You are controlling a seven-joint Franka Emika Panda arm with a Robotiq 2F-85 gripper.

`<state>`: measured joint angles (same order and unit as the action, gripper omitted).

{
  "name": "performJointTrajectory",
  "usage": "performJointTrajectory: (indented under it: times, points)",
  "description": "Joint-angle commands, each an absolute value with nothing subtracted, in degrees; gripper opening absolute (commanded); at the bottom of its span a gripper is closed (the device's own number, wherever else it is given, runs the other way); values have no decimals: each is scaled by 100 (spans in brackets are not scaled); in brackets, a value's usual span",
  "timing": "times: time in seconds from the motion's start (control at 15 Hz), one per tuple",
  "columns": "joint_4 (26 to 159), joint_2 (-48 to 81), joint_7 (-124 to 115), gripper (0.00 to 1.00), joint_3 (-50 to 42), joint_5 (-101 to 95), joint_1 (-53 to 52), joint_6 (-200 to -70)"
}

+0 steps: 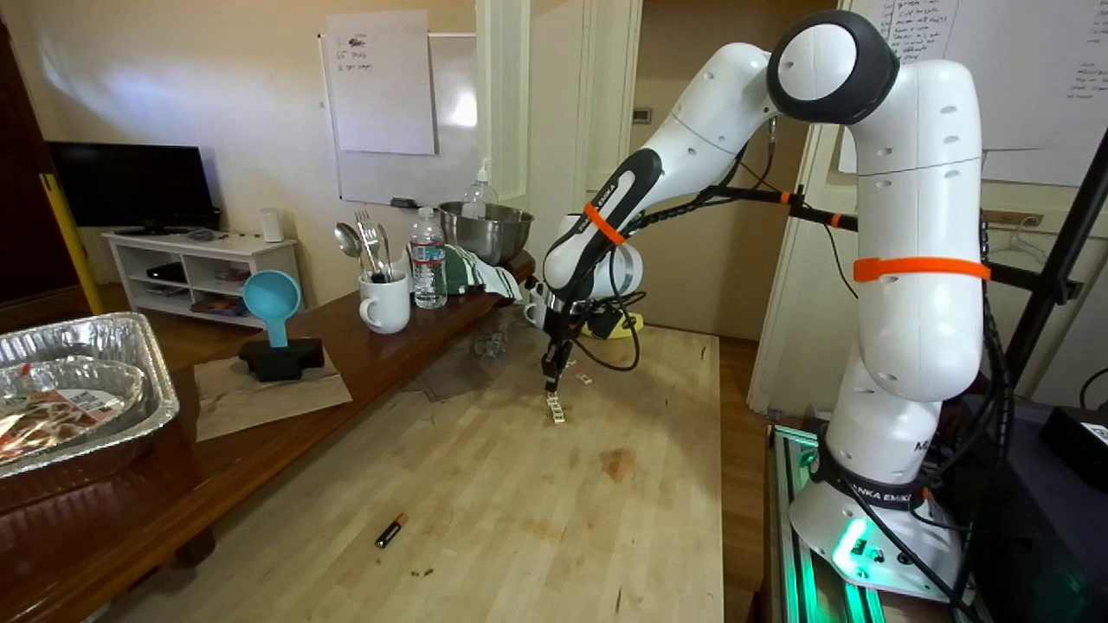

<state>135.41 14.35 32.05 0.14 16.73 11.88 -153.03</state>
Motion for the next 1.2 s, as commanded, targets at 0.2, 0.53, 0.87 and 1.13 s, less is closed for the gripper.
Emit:
performJointTrajectory:
  times: [0.2,0.53,0.87,1.13]
  points:
    - [13838,924,4186,28,116,1539,1237,-14777]
    - [14031,626,4619,64,73,1463,1063,-14841]
    - [14168,451,4911,99,32,1289,919,-14859]
    - [14248,363,5015,100,20,1227,835,-14954]
